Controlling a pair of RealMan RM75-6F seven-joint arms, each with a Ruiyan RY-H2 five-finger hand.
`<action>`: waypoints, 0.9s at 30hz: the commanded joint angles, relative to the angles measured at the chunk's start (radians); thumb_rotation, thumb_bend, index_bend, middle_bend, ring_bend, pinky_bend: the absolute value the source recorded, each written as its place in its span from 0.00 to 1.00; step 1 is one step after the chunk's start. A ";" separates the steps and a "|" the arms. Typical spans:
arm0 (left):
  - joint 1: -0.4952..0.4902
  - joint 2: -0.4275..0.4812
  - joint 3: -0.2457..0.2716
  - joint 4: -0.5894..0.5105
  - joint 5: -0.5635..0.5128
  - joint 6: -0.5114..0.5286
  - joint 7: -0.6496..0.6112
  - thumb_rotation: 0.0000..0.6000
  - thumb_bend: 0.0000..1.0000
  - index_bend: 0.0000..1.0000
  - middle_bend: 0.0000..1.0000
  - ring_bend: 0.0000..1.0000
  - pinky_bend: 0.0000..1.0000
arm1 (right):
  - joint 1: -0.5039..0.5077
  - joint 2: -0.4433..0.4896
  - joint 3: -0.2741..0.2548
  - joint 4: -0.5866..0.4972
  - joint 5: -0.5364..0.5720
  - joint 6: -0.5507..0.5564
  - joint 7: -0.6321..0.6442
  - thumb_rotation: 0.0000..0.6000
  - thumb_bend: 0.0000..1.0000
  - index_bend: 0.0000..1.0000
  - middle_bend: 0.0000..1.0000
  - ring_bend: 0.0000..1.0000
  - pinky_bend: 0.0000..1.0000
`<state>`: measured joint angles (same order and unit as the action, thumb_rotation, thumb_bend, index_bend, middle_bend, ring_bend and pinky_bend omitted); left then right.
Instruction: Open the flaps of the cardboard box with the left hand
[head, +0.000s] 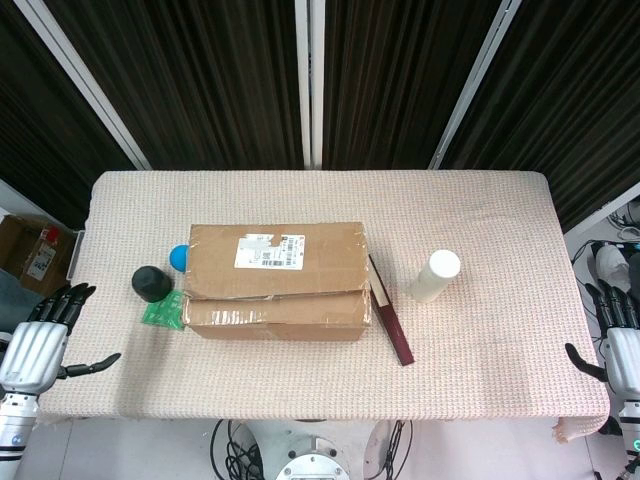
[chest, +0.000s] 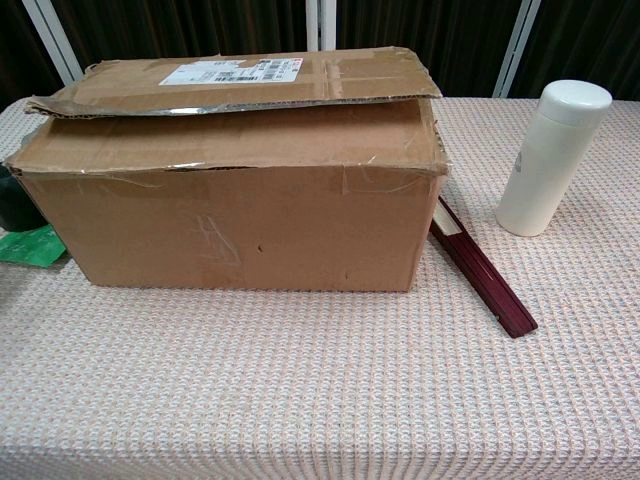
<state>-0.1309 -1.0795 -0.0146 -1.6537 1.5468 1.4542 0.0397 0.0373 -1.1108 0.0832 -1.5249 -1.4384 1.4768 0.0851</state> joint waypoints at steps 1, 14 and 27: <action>0.000 -0.005 -0.004 0.005 -0.003 0.004 0.000 0.46 0.00 0.10 0.10 0.07 0.19 | 0.000 0.001 0.000 0.001 0.000 0.000 -0.001 1.00 0.18 0.00 0.00 0.00 0.00; 0.012 0.008 -0.006 -0.009 0.012 0.035 0.006 0.46 0.00 0.10 0.10 0.07 0.19 | -0.006 0.013 -0.001 -0.011 -0.019 0.019 0.003 1.00 0.18 0.00 0.00 0.00 0.00; 0.025 0.014 -0.005 -0.002 0.004 0.048 -0.004 0.45 0.00 0.10 0.10 0.07 0.19 | 0.166 0.126 0.089 -0.353 -0.164 -0.049 -0.230 1.00 0.18 0.00 0.00 0.00 0.00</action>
<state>-0.1060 -1.0656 -0.0199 -1.6557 1.5512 1.5019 0.0356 0.1346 -1.0228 0.1340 -1.7762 -1.5735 1.4846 -0.0777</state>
